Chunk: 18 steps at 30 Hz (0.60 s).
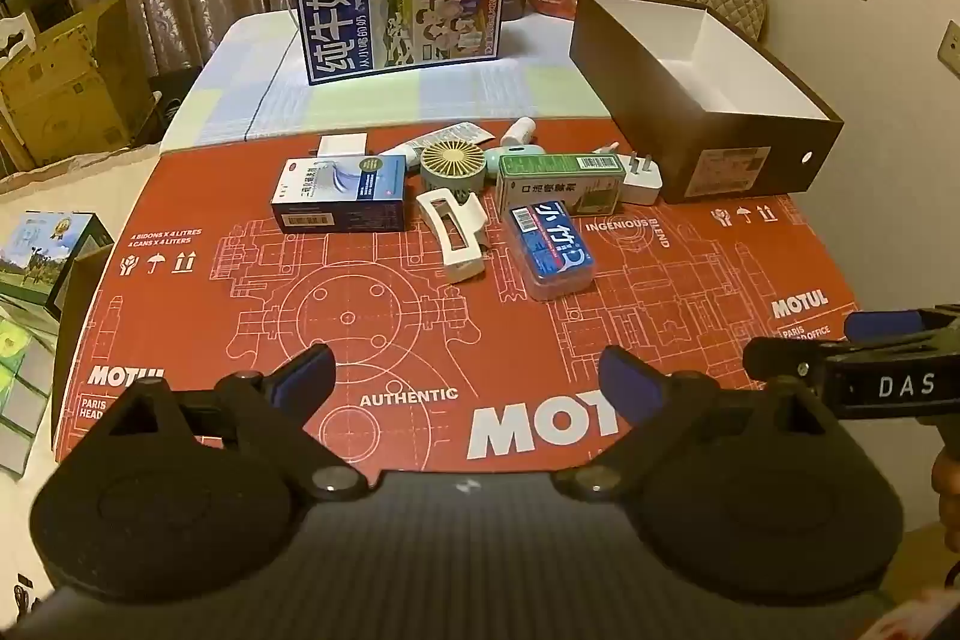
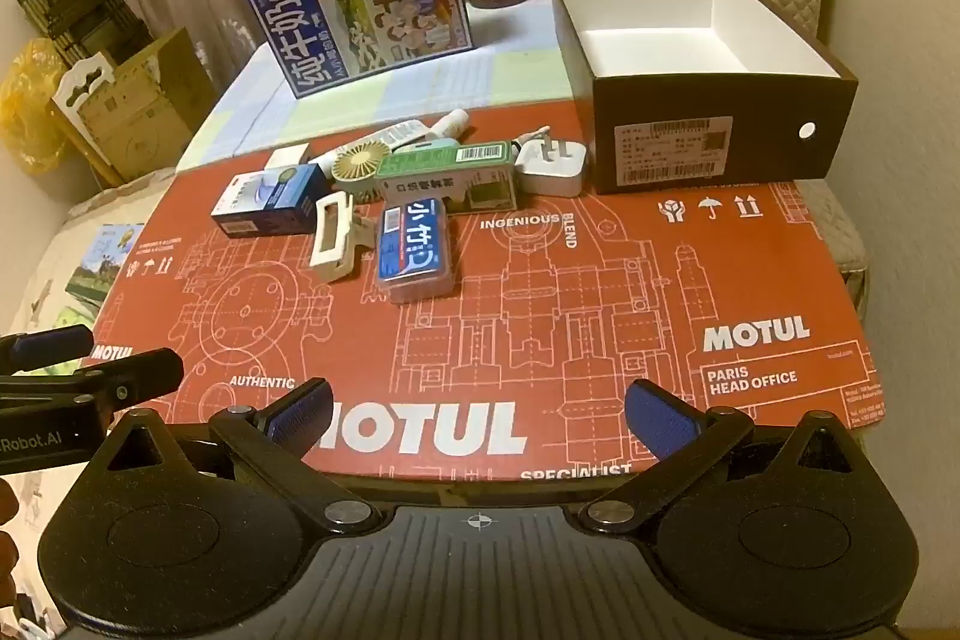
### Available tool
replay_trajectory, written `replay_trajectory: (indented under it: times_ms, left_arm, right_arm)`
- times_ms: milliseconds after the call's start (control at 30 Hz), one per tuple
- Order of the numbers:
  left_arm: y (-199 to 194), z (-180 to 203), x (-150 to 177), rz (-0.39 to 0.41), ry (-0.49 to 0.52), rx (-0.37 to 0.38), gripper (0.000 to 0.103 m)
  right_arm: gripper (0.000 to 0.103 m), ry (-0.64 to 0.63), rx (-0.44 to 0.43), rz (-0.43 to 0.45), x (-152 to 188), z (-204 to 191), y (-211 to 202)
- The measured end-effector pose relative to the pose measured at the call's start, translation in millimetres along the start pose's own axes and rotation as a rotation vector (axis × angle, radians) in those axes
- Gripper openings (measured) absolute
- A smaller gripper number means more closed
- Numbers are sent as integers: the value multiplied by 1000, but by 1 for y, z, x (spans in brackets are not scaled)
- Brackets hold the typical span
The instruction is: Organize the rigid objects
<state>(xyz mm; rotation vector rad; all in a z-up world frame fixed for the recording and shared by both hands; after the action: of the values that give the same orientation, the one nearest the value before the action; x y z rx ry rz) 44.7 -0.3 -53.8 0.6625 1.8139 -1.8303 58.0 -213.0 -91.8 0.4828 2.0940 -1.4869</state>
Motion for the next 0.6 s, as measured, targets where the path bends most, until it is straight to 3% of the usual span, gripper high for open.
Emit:
replay_trajectory:
  times_ms: [600]
  left_arm:
    - [0, 2, 2, -1, 13, -11, 93]
  right_arm:
    - [101, 2, -1, 4, 0, 3, -1]
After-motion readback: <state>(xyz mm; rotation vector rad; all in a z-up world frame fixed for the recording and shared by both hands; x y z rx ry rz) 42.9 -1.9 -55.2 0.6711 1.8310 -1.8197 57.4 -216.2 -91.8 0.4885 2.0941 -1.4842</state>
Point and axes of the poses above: each gripper's, at about its wrist camera, not at the fingertips, and y roughly the way its jaws point, z to its right, x to its underside, the point moved 7 cm from there along y, roughly the way its jaws point, and after that the axes turned 3 degrees about y, right-handed, at the moved point
